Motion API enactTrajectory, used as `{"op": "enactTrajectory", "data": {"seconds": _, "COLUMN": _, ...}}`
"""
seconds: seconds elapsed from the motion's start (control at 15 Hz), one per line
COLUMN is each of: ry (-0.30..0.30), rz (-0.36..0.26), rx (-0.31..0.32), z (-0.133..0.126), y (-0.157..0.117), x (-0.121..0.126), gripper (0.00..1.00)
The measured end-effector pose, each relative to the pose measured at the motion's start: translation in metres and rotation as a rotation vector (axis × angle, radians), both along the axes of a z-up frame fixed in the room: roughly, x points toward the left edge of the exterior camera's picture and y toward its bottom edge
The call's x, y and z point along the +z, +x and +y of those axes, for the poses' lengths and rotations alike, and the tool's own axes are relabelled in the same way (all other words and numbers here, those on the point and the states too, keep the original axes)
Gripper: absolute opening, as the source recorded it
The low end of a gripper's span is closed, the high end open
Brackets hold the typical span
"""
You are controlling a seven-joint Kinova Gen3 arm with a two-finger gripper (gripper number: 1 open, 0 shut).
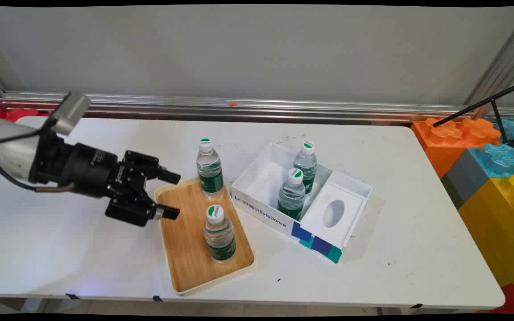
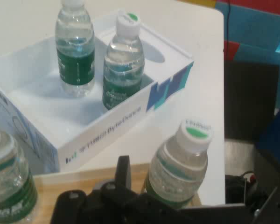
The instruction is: Pick up the green bottle from the white box
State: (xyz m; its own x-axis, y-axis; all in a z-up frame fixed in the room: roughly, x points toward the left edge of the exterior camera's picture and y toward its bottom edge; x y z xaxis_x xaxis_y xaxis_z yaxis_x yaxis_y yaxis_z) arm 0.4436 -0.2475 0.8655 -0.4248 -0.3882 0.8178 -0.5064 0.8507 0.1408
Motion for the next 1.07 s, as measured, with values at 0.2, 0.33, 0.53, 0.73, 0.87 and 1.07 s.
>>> {"op": "enactTrajectory", "data": {"seconds": 0.2, "ry": -0.032, "rz": 0.017, "rx": 0.014, "z": -0.003, "y": -0.011, "x": 0.018, "gripper": 1.0}}
{"op": "enactTrajectory", "data": {"seconds": 0.33, "ry": -0.054, "rz": 0.025, "rx": 0.02, "z": -0.007, "y": -0.021, "x": 0.026, "gripper": 1.0}}
{"op": "enactTrajectory", "data": {"seconds": 0.53, "ry": -0.099, "rz": 0.022, "rx": 0.017, "z": -0.014, "y": -0.038, "x": 0.031, "gripper": 1.0}}
{"op": "enactTrajectory", "data": {"seconds": 0.73, "ry": -0.129, "rz": 0.015, "rx": 0.014, "z": -0.025, "y": -0.055, "x": 0.029, "gripper": 1.0}}
{"op": "enactTrajectory", "data": {"seconds": 0.87, "ry": -0.133, "rz": 0.007, "rx": 0.016, "z": -0.037, "y": -0.071, "x": 0.021, "gripper": 1.0}}
{"op": "enactTrajectory", "data": {"seconds": 1.07, "ry": -0.125, "rz": -0.005, "rx": 0.02, "z": -0.054, "y": -0.093, "x": 0.008, "gripper": 1.0}}
